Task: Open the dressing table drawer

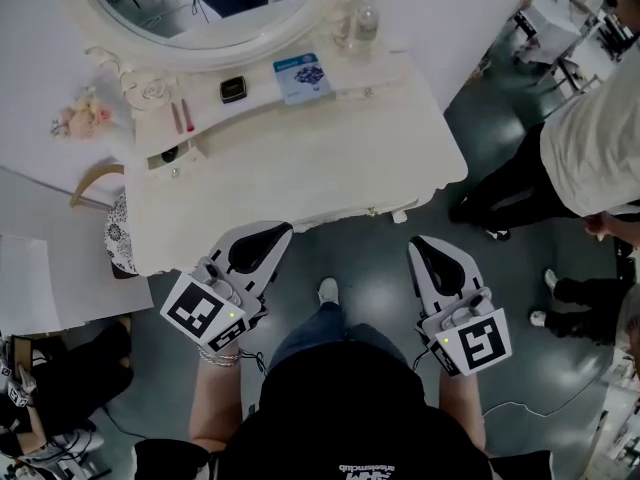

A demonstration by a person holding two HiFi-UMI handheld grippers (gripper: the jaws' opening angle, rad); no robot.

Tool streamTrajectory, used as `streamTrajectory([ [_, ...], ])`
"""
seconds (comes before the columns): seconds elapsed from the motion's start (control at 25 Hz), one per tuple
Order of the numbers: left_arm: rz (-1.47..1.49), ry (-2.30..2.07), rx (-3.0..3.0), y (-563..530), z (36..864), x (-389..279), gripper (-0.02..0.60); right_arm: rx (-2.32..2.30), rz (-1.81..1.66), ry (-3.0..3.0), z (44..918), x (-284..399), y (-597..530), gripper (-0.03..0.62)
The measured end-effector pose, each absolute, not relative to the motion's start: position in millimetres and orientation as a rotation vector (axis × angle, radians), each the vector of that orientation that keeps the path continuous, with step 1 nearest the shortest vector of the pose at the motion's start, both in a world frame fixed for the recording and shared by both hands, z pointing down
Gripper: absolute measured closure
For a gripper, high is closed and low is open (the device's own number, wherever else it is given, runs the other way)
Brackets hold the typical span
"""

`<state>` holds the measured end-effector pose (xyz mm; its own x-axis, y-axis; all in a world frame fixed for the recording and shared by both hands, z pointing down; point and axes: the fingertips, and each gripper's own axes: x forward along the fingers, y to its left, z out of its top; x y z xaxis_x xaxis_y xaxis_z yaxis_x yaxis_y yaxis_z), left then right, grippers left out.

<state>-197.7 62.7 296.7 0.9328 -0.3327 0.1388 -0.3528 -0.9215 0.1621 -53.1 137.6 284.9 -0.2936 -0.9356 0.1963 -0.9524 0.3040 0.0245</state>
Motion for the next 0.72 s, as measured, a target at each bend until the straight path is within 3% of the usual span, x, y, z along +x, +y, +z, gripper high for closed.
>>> streamTrajectory([
  [0.72,0.170,-0.407,2.896,30,316,-180,0.565,1.777,0.147,-2.307,298,-49,106,0.574],
])
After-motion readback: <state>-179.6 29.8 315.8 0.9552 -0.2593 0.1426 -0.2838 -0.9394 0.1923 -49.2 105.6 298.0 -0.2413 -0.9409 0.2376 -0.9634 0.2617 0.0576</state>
